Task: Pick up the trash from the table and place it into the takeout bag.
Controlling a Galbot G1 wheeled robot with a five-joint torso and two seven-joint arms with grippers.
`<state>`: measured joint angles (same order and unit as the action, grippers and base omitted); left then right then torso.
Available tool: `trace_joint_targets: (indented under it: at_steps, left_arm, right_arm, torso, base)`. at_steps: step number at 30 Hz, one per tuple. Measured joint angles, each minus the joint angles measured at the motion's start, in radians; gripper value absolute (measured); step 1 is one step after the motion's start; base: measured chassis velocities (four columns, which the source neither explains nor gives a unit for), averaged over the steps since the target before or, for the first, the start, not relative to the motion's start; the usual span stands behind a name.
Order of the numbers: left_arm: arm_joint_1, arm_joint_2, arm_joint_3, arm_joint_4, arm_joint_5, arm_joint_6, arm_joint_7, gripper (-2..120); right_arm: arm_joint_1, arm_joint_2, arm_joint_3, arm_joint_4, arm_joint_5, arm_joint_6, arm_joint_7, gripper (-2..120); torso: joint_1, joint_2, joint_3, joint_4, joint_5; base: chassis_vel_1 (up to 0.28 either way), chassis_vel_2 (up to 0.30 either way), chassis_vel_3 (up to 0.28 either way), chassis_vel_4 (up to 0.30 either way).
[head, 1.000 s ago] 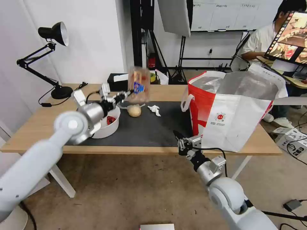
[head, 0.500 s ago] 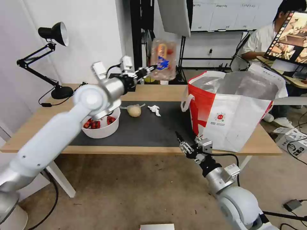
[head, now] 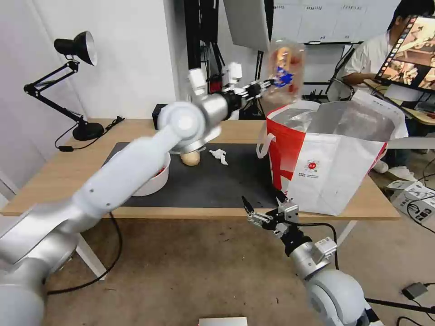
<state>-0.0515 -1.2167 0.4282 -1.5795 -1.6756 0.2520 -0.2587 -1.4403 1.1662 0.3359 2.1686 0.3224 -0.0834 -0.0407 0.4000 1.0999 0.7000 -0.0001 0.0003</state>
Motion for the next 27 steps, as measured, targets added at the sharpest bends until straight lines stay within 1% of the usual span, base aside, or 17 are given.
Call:
trace_joint_targets:
  at_steps: [1, 2, 4, 5, 7, 8, 9, 11, 12, 14, 17, 22, 27]
  left_arm:
    - [-0.009, -0.029, 0.018, 0.023, 0.015, -0.004, -0.002, 0]
    - [-0.009, -0.029, 0.018, 0.023, 0.015, -0.004, -0.002, 0]
    - [-0.019, -0.074, 0.048, 0.056, 0.048, -0.012, -0.008, 0]
    - [-0.019, -0.074, 0.048, 0.056, 0.048, -0.012, -0.008, 0]
    - [-0.027, -0.128, 0.087, 0.102, 0.113, -0.034, -0.030, 0]
    - [-0.028, -0.140, 0.097, 0.112, 0.135, -0.041, -0.038, 0]
    - [-0.028, -0.140, 0.097, 0.112, 0.135, -0.041, -0.038, 0]
    - [-0.032, -0.161, 0.122, 0.131, 0.190, -0.060, -0.051, 0]
    - [-0.035, -0.166, 0.138, 0.137, 0.219, -0.065, -0.055, 0]
    - [-0.037, -0.167, 0.148, 0.139, 0.233, -0.068, -0.056, 0]
    - [-0.040, -0.164, 0.187, 0.138, 0.280, -0.069, -0.058, 0]
    - [-0.038, -0.156, 0.214, 0.119, 0.290, -0.069, -0.058, 0]
    - [-0.032, -0.142, 0.229, 0.089, 0.257, -0.063, -0.056, 0]
  right_arm:
    - [-0.002, 0.002, 0.001, 0.000, -0.001, 0.000, 0.000, 100]
    - [-0.002, 0.002, 0.001, 0.000, -0.001, 0.000, 0.000, 100]
    - [-0.008, 0.005, 0.003, 0.003, -0.002, 0.000, -0.001, 100]
    - [-0.008, 0.005, 0.003, 0.003, -0.002, 0.000, -0.001, 100]
    - [-0.018, 0.008, 0.003, 0.009, -0.004, 0.000, -0.003, 100]
    - [-0.020, 0.008, 0.003, 0.011, -0.005, 0.000, -0.003, 100]
    - [-0.020, 0.008, 0.003, 0.011, -0.005, 0.000, -0.003, 100]
    - [-0.027, 0.009, 0.003, 0.014, -0.007, 0.000, -0.004, 100]
    - [-0.029, 0.009, 0.003, 0.016, -0.008, 0.001, -0.004, 100]
    - [-0.031, 0.009, 0.003, 0.016, -0.009, 0.002, -0.004, 100]
    - [-0.038, 0.010, 0.003, 0.021, -0.011, 0.005, -0.005, 100]
    - [-0.049, 0.011, 0.012, 0.026, -0.012, 0.008, -0.006, 100]
    - [-0.061, 0.010, 0.020, 0.029, -0.014, 0.012, -0.007, 100]
  torso:
    - [0.000, 0.000, 0.000, 0.0000, 0.0000]
    - [0.000, 0.000, 0.000, 0.0000, 0.0000]
    - [0.000, 0.000, 0.000, -0.0001, 0.0000]
    - [0.000, 0.000, 0.000, -0.0001, 0.0000]
    - [0.000, 0.000, 0.000, -0.0001, 0.0000]
    - [0.000, 0.000, 0.000, -0.0001, 0.0000]
    - [0.000, 0.000, 0.000, -0.0001, 0.0000]
    - [0.000, 0.000, 0.000, -0.0001, -0.0001]
    - [0.000, 0.000, 0.000, -0.0002, -0.0001]
    - [0.000, 0.000, 0.000, -0.0001, -0.0001]
    - [0.000, 0.000, 0.000, 0.0001, -0.0003]
    - [0.000, 0.000, 0.000, 0.0001, -0.0003]
    - [0.000, 0.000, 0.000, 0.0001, -0.0003]
  base:
    - [0.000, 0.000, 0.000, 0.000]
    - [0.000, 0.000, 0.000, 0.000]
    - [0.000, 0.000, 0.000, 0.000]
    - [0.000, 0.000, 0.000, 0.000]
    - [0.000, 0.000, 0.000, 0.000]
    - [0.000, 0.000, 0.000, 0.000]
    - [0.000, 0.000, 0.000, 0.000]
    - [0.000, 0.000, 0.000, 0.000]
    - [0.000, 0.000, 0.000, 0.000]
    - [0.000, 0.000, 0.000, 0.000]
    - [0.000, 0.000, 0.000, 0.000]
    - [0.000, 0.000, 0.000, 0.000]
    - [0.000, 0.000, 0.000, 0.000]
